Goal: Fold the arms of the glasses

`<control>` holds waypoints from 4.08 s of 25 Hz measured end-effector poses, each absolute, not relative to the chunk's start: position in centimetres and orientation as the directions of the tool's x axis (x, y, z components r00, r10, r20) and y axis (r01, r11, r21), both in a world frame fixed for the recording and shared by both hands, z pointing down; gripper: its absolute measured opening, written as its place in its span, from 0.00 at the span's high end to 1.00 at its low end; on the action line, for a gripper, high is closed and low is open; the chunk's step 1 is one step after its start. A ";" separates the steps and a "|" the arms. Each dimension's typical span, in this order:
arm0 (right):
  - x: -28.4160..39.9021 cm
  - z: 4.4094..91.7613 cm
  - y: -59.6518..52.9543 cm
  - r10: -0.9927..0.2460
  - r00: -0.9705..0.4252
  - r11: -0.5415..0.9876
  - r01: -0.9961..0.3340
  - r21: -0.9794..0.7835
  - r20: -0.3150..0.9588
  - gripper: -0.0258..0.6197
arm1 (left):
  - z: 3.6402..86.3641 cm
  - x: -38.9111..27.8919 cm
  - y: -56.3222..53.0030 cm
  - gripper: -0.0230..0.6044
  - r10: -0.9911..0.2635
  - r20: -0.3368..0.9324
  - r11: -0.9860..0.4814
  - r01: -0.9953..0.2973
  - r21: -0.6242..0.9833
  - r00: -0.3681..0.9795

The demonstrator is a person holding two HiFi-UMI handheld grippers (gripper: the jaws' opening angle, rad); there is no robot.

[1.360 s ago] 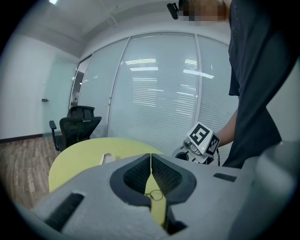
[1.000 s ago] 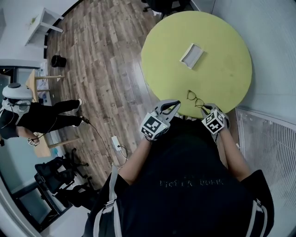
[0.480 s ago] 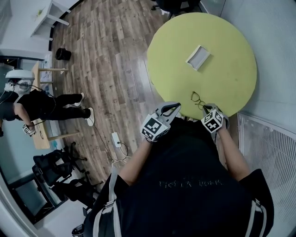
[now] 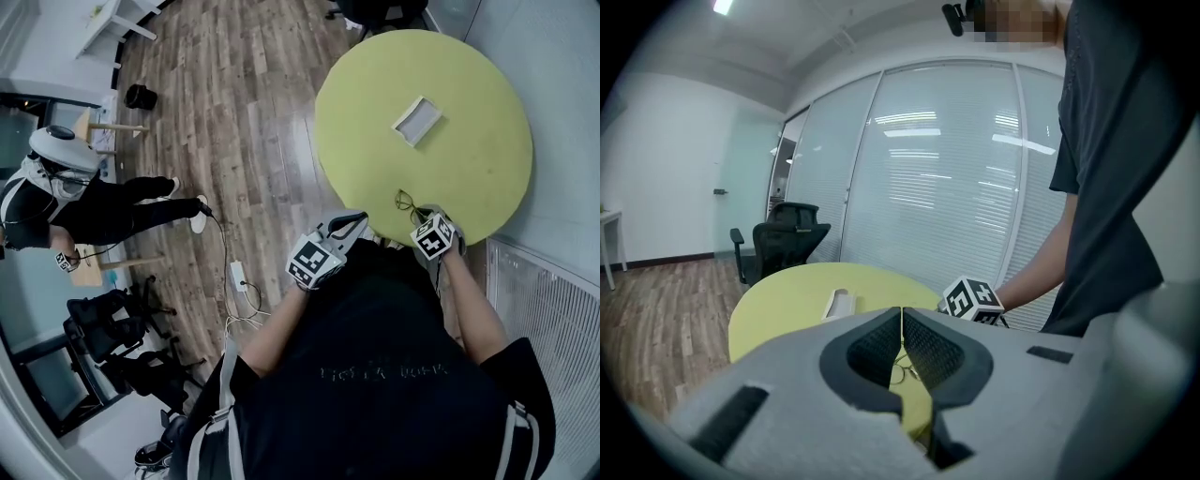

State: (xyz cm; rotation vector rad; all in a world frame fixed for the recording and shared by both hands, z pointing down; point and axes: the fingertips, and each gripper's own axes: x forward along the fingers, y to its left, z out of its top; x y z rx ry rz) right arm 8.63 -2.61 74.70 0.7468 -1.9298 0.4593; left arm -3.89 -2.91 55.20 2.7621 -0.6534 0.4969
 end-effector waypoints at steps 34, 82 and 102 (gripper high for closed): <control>6.4 73.8 -4.1 -0.342 -0.420 0.698 -0.712 -0.072 0.841 0.91 | 56.3 -4.3 -3.7 0.93 -0.394 0.363 -0.846 -0.488 0.215 0.844; 0.9 65.9 -4.5 -0.436 -0.461 0.703 -0.710 -0.027 0.772 0.79 | 56.4 -5.9 -3.5 0.93 -0.441 0.341 -0.808 -0.532 0.253 0.830; 4.9 65.8 -4.8 -0.491 -0.383 0.648 -0.761 0.035 0.782 0.89 | 56.6 -3.9 -3.8 0.93 -0.398 0.351 -0.830 -0.496 0.255 0.847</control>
